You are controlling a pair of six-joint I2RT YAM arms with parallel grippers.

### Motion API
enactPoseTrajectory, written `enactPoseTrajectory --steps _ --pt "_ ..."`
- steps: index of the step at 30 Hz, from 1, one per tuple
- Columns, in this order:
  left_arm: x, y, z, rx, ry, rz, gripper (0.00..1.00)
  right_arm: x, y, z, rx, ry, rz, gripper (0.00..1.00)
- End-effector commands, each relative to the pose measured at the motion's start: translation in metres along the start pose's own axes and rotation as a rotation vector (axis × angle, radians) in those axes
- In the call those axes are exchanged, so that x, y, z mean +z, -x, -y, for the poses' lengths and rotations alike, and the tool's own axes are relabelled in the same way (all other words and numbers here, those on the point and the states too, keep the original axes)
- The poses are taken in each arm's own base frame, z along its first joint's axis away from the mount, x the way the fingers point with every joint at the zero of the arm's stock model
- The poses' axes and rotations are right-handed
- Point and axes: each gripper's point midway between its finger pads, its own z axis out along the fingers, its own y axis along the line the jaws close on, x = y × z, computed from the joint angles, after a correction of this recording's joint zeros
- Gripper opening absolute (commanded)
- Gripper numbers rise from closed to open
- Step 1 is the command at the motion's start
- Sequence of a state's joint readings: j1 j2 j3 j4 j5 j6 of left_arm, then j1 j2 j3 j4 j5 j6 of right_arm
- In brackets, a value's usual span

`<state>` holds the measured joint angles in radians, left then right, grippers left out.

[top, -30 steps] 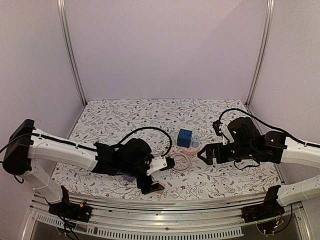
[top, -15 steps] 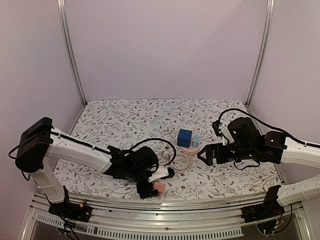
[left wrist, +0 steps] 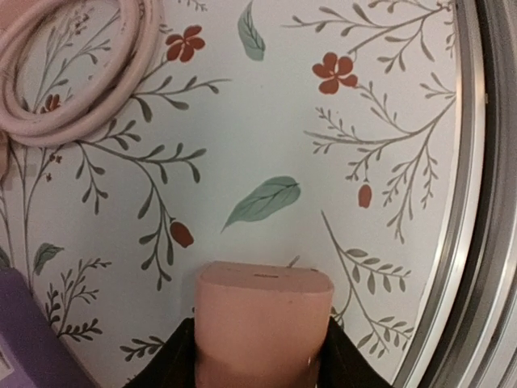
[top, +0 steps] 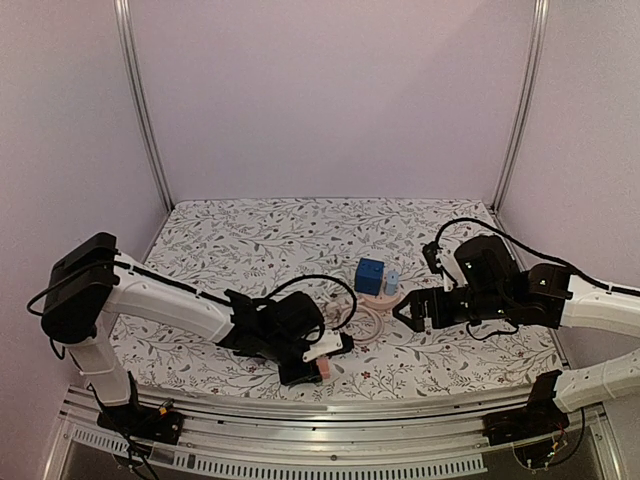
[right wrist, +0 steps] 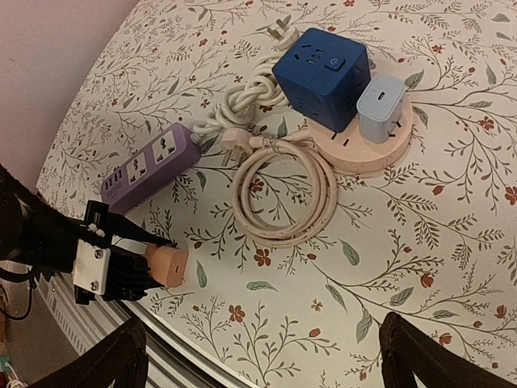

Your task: Insert the plug

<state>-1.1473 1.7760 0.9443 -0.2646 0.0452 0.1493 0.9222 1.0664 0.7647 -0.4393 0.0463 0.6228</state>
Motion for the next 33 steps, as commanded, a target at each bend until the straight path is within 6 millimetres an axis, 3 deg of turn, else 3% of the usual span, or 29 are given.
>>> enactPoseTrajectory --steps 1,5,10,11,12,17,26,33 --pt "-0.005 0.004 -0.003 -0.023 0.002 0.027 0.35 0.003 -0.001 -0.006 -0.012 0.027 -0.001 0.99" --pt "-0.026 0.025 -0.004 -0.038 0.017 0.178 0.24 0.009 -0.003 -0.015 0.008 0.083 -0.016 0.99" --pt "-0.069 0.06 -0.009 -0.041 0.055 0.435 0.16 0.014 -0.008 -0.032 0.042 0.172 -0.051 0.99" --pt "-0.072 0.062 -0.007 -0.038 0.052 0.464 0.12 0.014 -0.009 -0.036 0.047 0.195 -0.061 0.99" --pt "-0.081 0.068 -0.006 -0.039 0.049 0.526 0.0 0.012 -0.01 -0.052 0.064 0.276 -0.083 0.99" --pt "-0.086 0.08 -0.004 -0.039 0.037 0.594 0.0 0.007 -0.014 -0.088 0.128 0.479 -0.155 0.99" --pt "-0.088 0.091 -0.006 -0.049 0.044 0.641 0.0 0.046 -0.035 -0.099 0.181 0.508 -0.306 0.96" --pt "-0.083 0.09 -0.008 -0.053 0.057 0.631 0.0 0.058 -0.028 -0.113 0.171 0.537 -0.313 0.93"
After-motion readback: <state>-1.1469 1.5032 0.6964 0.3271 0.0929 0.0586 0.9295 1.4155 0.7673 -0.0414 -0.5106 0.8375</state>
